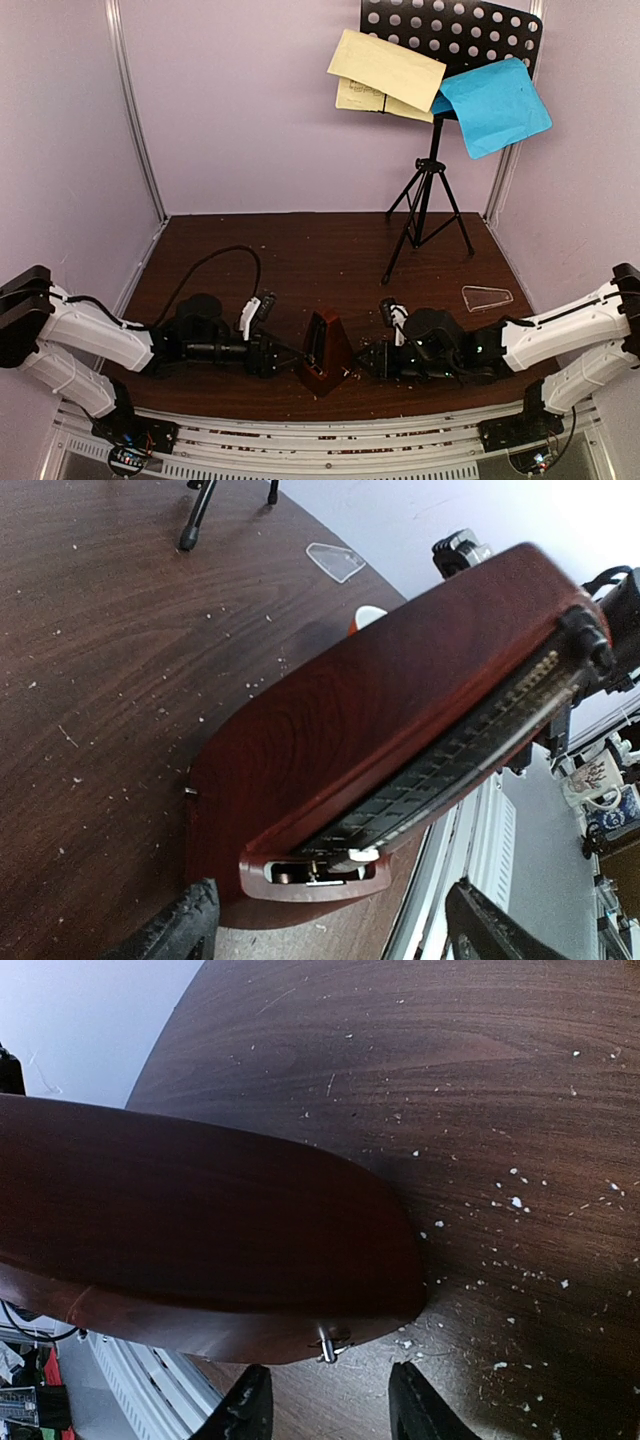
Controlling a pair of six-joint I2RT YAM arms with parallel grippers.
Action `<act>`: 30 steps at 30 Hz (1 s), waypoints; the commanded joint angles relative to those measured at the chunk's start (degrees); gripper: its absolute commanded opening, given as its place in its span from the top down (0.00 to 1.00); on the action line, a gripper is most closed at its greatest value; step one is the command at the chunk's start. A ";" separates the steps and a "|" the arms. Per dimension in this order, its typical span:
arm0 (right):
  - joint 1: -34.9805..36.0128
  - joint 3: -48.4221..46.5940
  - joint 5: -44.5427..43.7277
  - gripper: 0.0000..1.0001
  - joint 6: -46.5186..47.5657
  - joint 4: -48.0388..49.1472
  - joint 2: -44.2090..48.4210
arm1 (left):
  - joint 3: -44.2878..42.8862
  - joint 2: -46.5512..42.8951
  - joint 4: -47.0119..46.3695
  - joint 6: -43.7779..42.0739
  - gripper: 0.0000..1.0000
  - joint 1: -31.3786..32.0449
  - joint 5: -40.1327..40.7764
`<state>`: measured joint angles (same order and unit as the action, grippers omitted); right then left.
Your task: Pack up the instrument practice props
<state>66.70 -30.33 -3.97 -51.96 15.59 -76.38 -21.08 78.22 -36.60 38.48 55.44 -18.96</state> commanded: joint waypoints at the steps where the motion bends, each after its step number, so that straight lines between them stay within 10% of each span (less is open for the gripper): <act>1: 0.84 -2.30 -0.21 0.59 -1.81 3.96 -2.47 | -3.46 3.19 -3.52 -1.14 0.19 -0.24 -2.15; 30: 1.19 -2.50 -7.30 0.59 -3.50 9.33 -6.23 | -3.15 9.70 -6.66 -3.04 0.23 2.91 -2.90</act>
<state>67.55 -31.57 -8.34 -55.53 21.87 -81.78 -24.23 87.81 -37.74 36.25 57.12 -19.66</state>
